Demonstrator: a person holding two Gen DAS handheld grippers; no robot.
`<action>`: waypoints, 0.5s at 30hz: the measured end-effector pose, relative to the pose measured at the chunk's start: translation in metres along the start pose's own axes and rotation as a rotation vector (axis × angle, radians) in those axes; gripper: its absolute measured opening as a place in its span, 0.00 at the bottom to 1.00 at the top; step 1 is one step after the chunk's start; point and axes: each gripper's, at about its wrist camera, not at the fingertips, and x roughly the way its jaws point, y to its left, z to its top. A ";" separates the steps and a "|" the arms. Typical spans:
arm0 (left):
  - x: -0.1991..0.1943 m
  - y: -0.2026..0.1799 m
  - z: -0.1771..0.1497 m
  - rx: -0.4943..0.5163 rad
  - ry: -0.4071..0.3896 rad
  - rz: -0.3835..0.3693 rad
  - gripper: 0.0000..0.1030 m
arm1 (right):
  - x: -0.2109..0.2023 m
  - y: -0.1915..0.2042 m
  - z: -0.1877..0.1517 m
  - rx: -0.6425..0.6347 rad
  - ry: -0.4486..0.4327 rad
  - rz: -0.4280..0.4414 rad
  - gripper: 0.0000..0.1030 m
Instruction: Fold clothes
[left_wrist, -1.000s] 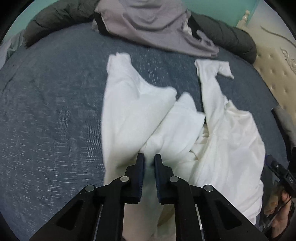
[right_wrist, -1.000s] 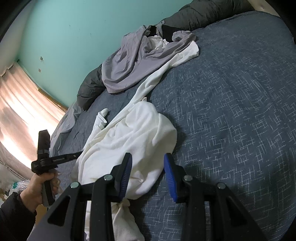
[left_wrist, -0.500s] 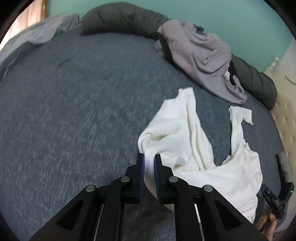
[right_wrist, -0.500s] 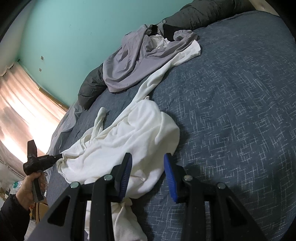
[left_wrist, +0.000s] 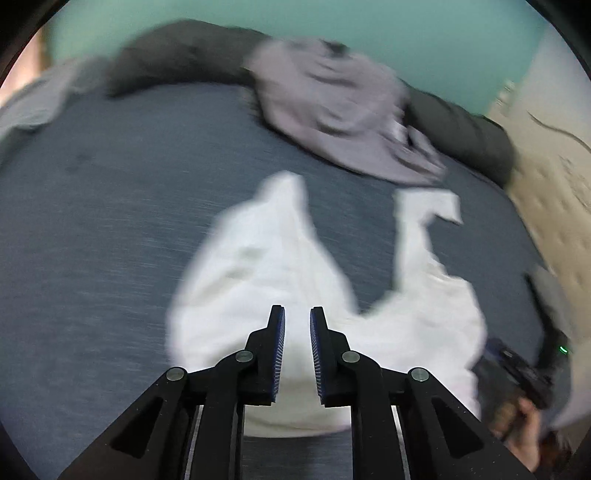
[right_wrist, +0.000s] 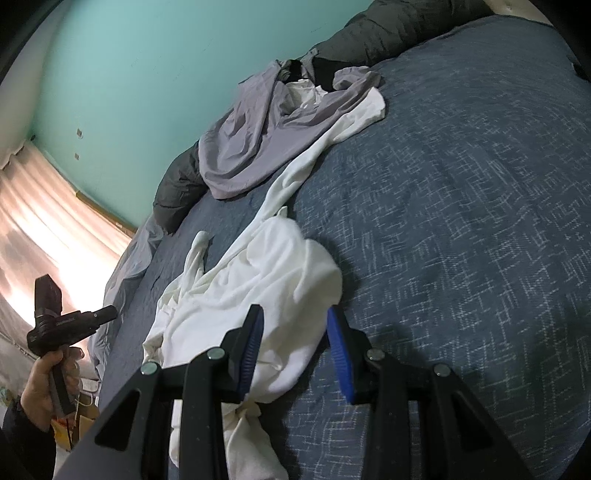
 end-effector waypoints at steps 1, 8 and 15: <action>0.008 -0.015 0.002 0.019 0.021 -0.026 0.25 | 0.000 -0.002 0.001 0.007 -0.004 -0.003 0.35; 0.079 -0.094 0.004 0.077 0.128 -0.134 0.45 | -0.007 -0.013 0.006 0.041 -0.027 -0.008 0.35; 0.126 -0.109 0.015 0.178 0.150 0.000 0.45 | -0.006 -0.015 0.006 0.047 -0.020 -0.004 0.35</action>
